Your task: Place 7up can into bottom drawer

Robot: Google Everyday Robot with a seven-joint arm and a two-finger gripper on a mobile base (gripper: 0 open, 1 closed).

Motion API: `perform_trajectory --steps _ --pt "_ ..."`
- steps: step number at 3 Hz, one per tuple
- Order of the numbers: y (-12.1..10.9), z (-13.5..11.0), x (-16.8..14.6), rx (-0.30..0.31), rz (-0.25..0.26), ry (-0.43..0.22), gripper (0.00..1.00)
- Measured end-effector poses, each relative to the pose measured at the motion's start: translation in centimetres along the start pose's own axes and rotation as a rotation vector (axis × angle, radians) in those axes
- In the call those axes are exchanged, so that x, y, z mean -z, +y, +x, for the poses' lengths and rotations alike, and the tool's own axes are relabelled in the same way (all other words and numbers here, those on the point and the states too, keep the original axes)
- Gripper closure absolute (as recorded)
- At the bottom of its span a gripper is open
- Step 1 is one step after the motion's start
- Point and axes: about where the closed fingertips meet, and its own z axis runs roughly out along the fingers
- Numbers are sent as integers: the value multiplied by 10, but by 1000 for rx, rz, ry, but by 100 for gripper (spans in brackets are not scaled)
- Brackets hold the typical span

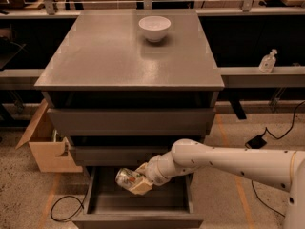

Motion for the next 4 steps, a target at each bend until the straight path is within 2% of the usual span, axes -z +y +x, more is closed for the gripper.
perform_trajectory --steps 1,3,4 --pt "-7 30 -27 -26 27 17 100" --pt "-48 95 -102 -49 84 34 100" --pt "-67 128 -143 -71 97 11 100"
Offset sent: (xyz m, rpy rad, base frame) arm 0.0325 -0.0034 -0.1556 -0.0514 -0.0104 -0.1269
